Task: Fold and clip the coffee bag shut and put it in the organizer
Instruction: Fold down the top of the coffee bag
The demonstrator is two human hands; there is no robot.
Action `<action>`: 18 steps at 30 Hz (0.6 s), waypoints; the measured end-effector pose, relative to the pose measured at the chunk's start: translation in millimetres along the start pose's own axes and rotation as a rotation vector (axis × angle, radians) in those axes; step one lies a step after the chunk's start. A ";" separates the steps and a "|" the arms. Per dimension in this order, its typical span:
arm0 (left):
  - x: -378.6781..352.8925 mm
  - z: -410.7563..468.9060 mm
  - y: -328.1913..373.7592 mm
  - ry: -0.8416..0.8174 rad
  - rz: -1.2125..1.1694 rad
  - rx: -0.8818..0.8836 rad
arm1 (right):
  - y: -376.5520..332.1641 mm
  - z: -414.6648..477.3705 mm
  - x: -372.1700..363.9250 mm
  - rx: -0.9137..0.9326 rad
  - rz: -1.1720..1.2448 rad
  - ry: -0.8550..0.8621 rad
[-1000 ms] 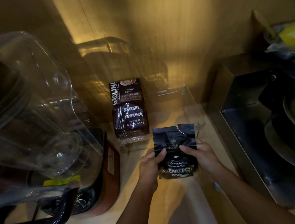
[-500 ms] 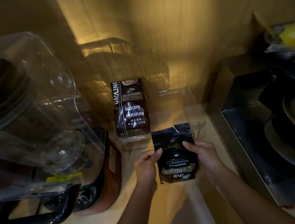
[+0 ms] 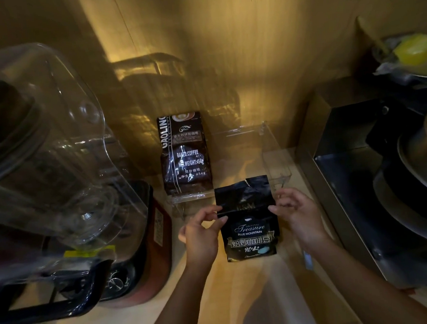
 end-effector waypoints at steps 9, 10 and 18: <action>1.6 -7.0 3.6 0.130 0.240 -0.198 | -7.6 -7.2 1.6 0.118 -0.230 -0.080; 2.6 -7.4 3.9 0.151 0.260 -0.216 | -10.6 -7.3 0.4 0.150 -0.289 -0.090; 0.9 -18.5 12.8 0.268 0.479 -0.362 | -20.0 -8.1 -1.4 0.398 -0.659 -0.128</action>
Point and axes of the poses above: each hand's wrist, its own z-axis towards the middle knuckle, its own x-axis out of the back of the hand, y = z × x, the point moved 5 cm from there along z, towards the middle knuckle, and after that the axes turned 12 degrees about x, right-handed, at the moved point
